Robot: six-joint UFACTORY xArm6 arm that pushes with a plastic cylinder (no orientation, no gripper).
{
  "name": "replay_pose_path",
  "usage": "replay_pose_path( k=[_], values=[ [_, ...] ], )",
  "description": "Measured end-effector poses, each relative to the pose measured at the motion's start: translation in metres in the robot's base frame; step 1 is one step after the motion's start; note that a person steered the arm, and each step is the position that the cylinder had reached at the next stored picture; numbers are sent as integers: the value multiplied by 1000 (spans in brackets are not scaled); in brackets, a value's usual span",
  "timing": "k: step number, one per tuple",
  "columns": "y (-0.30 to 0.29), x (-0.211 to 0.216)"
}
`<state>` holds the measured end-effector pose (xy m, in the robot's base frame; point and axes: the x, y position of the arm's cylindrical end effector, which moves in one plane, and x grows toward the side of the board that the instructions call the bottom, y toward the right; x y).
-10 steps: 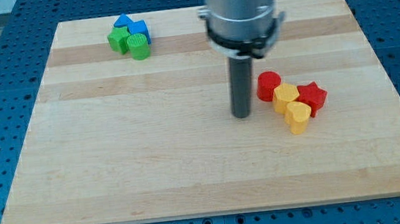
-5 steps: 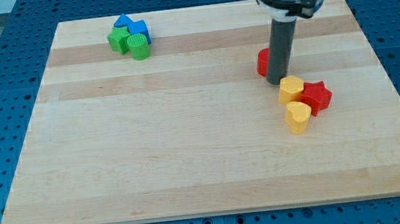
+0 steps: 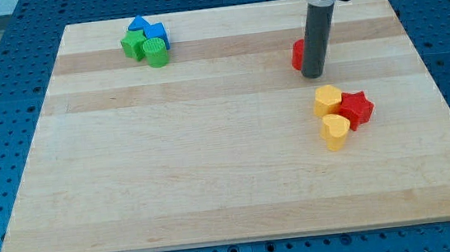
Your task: Push the red circle towards top right corner of the board
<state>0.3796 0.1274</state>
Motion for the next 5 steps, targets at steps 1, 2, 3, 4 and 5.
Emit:
replay_pose_path(
  k=[1, 2, 3, 4, 5],
  values=[
    [-29, -11],
    [-38, -22],
    [-15, -33],
    [5, -46],
    [6, -47]
  ],
)
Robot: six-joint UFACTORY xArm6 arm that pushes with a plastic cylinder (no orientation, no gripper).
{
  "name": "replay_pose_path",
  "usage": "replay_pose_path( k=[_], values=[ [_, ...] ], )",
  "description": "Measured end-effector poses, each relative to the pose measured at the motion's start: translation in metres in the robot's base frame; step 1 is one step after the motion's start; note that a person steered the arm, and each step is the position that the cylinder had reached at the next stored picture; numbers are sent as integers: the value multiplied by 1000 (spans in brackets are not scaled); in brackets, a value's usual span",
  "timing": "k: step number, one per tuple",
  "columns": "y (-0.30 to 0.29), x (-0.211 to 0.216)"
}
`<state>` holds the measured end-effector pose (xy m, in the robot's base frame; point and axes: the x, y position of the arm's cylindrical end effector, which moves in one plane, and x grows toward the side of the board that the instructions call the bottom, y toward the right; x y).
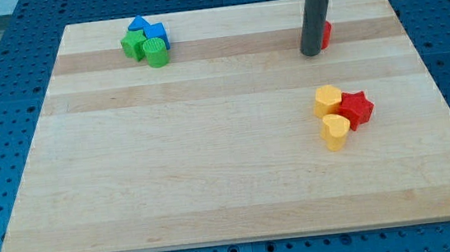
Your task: Push the red circle towards top right corner of the board
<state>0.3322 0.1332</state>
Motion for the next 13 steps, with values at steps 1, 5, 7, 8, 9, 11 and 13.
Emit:
replay_pose_path(
  k=[1, 5, 7, 8, 9, 11, 13],
  values=[
    [14, 5],
    [25, -22],
    [7, -27],
    [7, -29],
    [0, -30],
    [39, -42],
    [37, -41]
  ],
)
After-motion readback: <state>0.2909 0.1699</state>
